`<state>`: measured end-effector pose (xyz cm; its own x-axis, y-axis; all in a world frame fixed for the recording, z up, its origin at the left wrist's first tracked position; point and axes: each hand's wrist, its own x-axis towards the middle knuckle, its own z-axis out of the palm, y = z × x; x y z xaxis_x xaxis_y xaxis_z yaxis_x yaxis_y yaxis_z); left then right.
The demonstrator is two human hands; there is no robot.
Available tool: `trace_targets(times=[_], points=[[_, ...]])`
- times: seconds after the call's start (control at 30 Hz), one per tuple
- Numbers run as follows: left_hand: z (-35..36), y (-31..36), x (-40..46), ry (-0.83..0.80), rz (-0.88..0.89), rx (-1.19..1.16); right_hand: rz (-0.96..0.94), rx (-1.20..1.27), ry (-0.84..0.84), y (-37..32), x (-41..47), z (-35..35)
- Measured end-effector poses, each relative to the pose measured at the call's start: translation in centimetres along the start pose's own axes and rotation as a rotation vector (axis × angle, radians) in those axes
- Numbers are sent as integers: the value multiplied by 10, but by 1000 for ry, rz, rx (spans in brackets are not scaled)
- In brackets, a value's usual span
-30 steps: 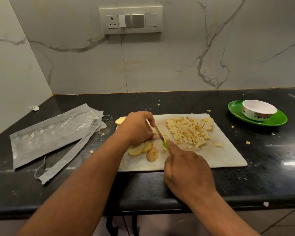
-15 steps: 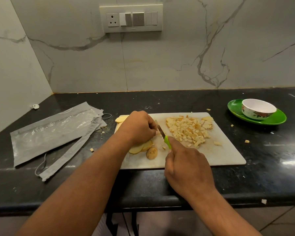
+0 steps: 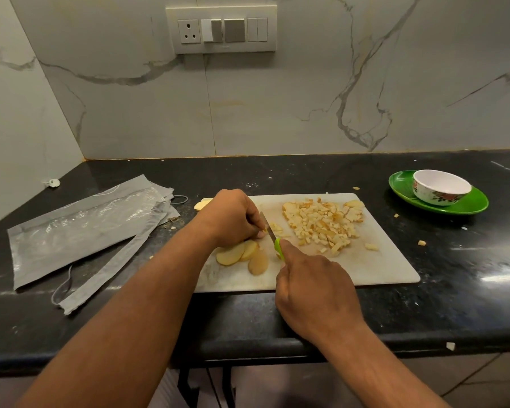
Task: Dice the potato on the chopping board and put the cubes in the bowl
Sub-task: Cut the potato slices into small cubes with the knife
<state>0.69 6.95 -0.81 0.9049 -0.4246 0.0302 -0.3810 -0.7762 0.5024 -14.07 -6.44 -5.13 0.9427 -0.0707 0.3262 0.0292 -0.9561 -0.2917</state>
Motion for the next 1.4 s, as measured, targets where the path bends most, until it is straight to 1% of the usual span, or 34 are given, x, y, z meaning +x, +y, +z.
trace_targets(times=[0.1, 0.33, 0.43, 0.57, 0.77, 0.9, 1.07, 1.27, 1.33, 1.4], points=[[1, 2, 0, 15, -4, -3, -14, -50, -34, 1, 1, -1], [5, 8, -1, 49, -13, 1, -14, -78, -90, 3, -21, -7], [5, 8, -3, 56, -2, 1, 9, -74, -56, 7, -31, -13], [4, 5, -3, 87, -28, -98, 43, -23, 24, 5, -27, -14], [2, 4, -4, 43, -38, -115, 20, 4, 48, -5, 1, -3], [7, 2, 0, 87, -43, -95, 23, -22, 17, -7, 4, 1], [10, 2, 4, 102, -71, -51, 1, -120, -46, -10, 0, 1], [13, 6, 2, 148, -39, 26, -19, -116, -144, -11, -14, -8], [12, 6, 2, 139, -37, 20, -10, -95, -133, -8, -22, -10], [10, 4, 0, 117, -40, -17, 23, -68, -82, -6, -28, -11]])
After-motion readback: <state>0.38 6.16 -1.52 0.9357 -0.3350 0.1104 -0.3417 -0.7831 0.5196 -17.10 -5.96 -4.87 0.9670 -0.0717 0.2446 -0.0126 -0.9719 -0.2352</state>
